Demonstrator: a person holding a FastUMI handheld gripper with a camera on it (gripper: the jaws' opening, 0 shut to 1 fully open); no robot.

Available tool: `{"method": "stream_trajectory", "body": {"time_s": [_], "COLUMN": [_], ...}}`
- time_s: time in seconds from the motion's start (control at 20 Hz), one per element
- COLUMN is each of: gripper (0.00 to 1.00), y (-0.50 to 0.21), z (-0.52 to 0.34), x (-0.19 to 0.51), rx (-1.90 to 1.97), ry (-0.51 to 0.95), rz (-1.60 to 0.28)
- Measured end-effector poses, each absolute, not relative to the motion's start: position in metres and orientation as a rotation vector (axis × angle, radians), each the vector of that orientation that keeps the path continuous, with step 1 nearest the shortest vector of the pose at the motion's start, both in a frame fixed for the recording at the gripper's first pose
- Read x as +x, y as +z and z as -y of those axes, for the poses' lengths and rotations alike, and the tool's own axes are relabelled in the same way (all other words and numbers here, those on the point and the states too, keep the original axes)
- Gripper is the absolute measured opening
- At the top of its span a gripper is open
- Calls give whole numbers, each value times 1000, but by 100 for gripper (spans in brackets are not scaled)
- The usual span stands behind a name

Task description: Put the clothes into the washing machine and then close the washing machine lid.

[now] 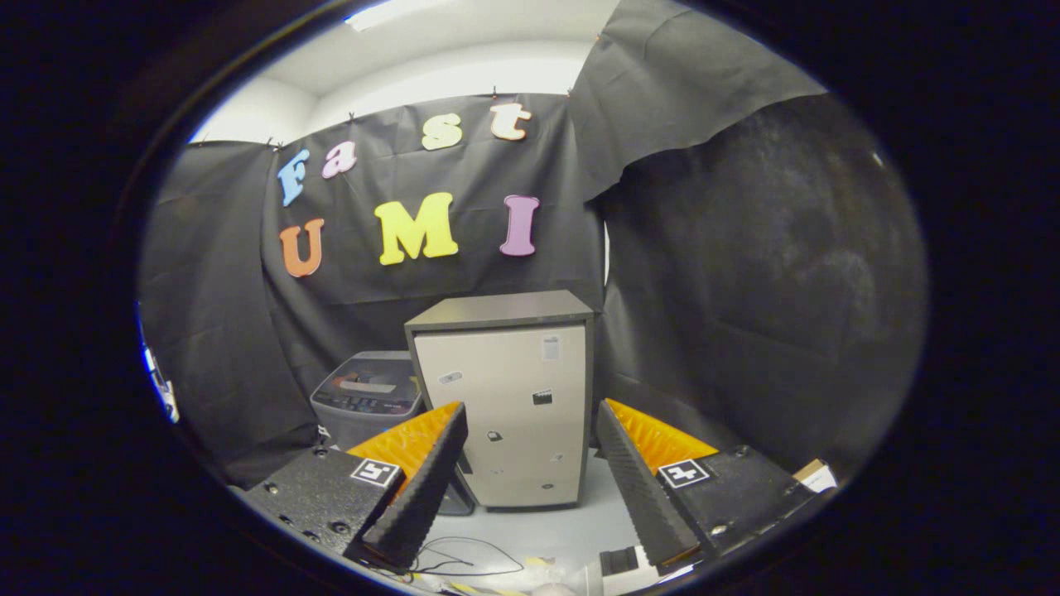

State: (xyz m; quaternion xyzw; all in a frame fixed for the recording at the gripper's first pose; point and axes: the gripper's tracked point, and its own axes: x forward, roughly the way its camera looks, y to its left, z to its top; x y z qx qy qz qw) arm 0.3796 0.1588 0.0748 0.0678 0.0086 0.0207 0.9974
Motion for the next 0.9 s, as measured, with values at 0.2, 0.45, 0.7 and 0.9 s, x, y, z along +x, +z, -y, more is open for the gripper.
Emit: {"method": "stream_trajectory", "body": {"time_s": [0.2,0.45,0.7,0.9], "gripper": [99,99,98,98], "y": [71,65,61,61], "z": [-154,-148,-145,-144], "x": [376,375,376,374], "rx": [134,138,132,133], "ry": [41,30,26,26], "rz": [-21,-36,-44,-41]}}
